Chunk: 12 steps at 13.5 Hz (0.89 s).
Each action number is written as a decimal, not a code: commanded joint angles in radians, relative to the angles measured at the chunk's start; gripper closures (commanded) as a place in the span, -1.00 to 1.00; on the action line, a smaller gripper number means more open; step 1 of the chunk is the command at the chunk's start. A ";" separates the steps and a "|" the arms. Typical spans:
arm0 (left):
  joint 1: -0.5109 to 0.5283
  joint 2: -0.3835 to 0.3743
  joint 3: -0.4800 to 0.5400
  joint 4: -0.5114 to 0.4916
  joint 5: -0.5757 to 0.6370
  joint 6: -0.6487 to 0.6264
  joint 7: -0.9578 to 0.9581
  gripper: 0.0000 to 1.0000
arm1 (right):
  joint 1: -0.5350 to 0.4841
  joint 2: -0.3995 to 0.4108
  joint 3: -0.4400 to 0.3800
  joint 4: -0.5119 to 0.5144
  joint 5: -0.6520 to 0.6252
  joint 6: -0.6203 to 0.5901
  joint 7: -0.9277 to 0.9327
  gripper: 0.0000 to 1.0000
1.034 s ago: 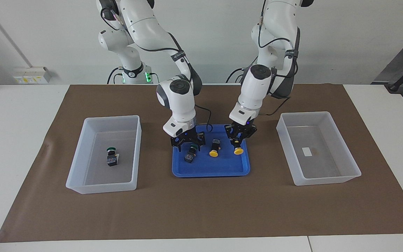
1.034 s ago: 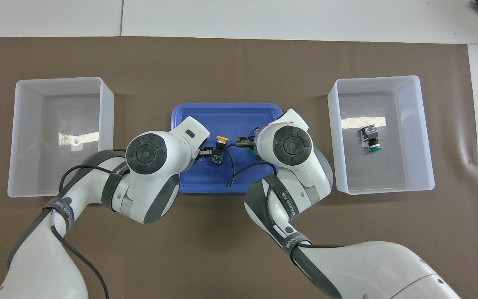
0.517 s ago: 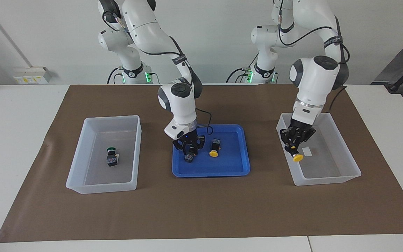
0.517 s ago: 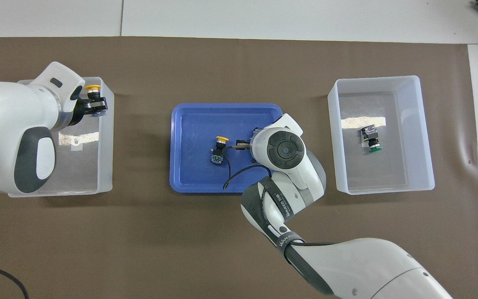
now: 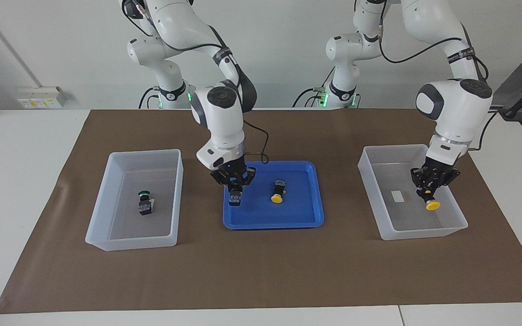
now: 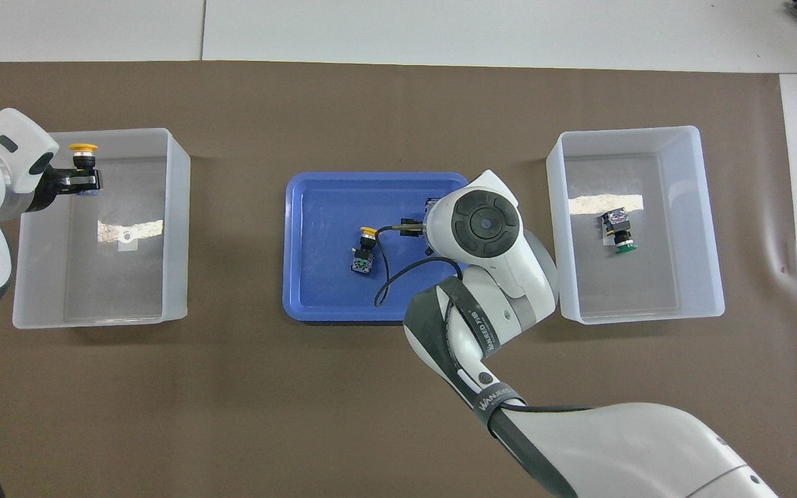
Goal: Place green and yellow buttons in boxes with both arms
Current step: 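Drop the green button in its box while the left gripper releases yellow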
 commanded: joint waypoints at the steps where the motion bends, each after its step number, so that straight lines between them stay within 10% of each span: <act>1: -0.001 0.053 -0.010 -0.026 0.014 0.077 0.022 1.00 | -0.112 -0.129 0.009 -0.029 0.003 -0.129 -0.181 1.00; 5: -0.018 0.132 -0.012 -0.017 0.016 0.164 0.019 0.98 | -0.322 -0.168 0.009 -0.113 0.019 -0.126 -0.540 1.00; 8: -0.041 0.142 -0.012 0.005 0.016 0.187 0.016 -0.99 | -0.430 -0.144 0.009 -0.219 0.019 0.051 -0.733 1.00; 12: -0.046 0.110 -0.010 0.032 0.016 0.166 0.010 -1.00 | -0.488 -0.096 0.009 -0.256 0.019 0.159 -0.825 0.90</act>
